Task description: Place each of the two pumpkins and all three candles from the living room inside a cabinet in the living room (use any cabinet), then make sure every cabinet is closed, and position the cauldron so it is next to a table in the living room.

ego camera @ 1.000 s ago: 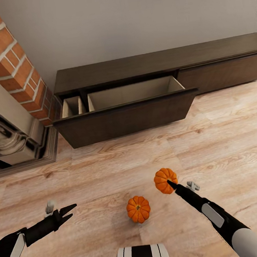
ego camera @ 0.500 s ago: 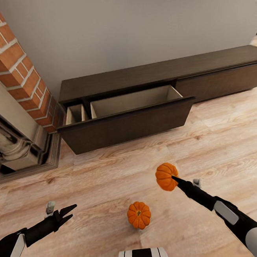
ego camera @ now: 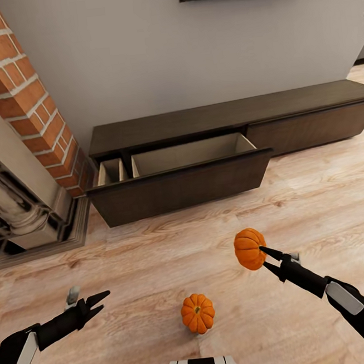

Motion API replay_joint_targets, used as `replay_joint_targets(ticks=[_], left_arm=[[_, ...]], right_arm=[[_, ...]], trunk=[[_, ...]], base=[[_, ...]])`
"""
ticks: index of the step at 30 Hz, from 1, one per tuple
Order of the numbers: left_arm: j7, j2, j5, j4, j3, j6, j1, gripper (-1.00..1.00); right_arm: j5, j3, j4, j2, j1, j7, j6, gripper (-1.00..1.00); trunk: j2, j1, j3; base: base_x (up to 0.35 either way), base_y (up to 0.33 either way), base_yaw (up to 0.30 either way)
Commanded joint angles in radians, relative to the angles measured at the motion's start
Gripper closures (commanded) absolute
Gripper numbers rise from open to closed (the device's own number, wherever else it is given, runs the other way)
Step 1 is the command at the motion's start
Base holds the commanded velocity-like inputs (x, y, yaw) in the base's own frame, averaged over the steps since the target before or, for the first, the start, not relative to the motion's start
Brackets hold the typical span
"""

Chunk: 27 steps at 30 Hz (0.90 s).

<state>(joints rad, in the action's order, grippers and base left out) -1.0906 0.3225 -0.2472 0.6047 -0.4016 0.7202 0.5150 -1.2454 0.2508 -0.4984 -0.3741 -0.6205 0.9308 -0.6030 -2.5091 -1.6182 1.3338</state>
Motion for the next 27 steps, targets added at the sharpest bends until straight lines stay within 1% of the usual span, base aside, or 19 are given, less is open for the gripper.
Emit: replay_joint_targets(ticks=[1,3,6,7,8,11,12,15,18,27], left_arm=[[0.006,-0.002,-0.002,0.000,-0.001,0.006,0.000,-1.00],[0.028,-0.004,-0.002,-0.001,-0.001,0.004,0.000,-1.00],[0.100,-0.008,-0.002,-0.002,-0.002,-0.003,0.001,-1.00],[0.127,-0.015,-0.003,-0.003,-0.003,-0.013,0.001,-1.00],[0.138,-0.019,-0.003,-0.003,-0.003,-0.020,0.001,-1.00],[0.182,-0.060,-0.004,-0.003,0.003,-0.060,0.002,-1.00],[0.199,-0.075,-0.004,-0.003,0.016,-0.068,0.002,-1.00],[0.213,-0.088,-0.005,-0.003,0.034,-0.076,0.002,-1.00],[0.215,-0.091,-0.008,-0.003,0.037,-0.078,0.002,-1.00],[0.206,-0.091,-0.016,-0.003,0.038,-0.077,0.002,-1.00]], right_arm=[[-0.010,0.005,0.002,-0.001,-0.001,0.003,-0.007,1.00],[-0.010,0.005,0.005,-0.002,-0.001,0.005,-0.007,1.00],[-0.011,0.005,0.010,-0.002,-0.001,0.007,-0.007,1.00],[-0.011,0.005,0.010,-0.002,-0.001,0.009,-0.008,1.00],[-0.011,0.005,0.010,-0.002,-0.001,0.010,-0.008,1.00],[-0.011,0.005,0.011,-0.001,-0.001,0.018,-0.008,1.00],[-0.012,0.005,0.012,-0.001,-0.001,0.019,-0.008,1.00],[-0.012,0.005,0.017,-0.002,-0.001,0.021,-0.008,1.00],[-0.012,0.005,0.018,-0.002,-0.001,0.022,-0.008,1.00],[-0.012,0.005,0.018,-0.002,-0.001,0.022,-0.008,1.00]], trunk=[[0.000,0.001,-0.003],[0.000,0.001,-0.011],[0.001,0.003,-0.023],[0.001,0.003,-0.023],[0.001,0.003,-0.023],[0.001,0.003,-0.023],[0.001,0.003,-0.023],[0.001,0.003,-0.023],[0.001,0.003,-0.023],[0.001,0.003,-0.023]], base=[[0.000,0.000,0.000],[0.000,0.000,0.000],[0.000,0.000,0.000],[0.000,0.000,0.000],[0.000,0.000,0.000],[0.000,0.000,0.000],[0.000,0.000,0.000],[0.000,0.000,0.000],[-0.061,-0.017,0.000],[-0.247,-0.128,0.000]])
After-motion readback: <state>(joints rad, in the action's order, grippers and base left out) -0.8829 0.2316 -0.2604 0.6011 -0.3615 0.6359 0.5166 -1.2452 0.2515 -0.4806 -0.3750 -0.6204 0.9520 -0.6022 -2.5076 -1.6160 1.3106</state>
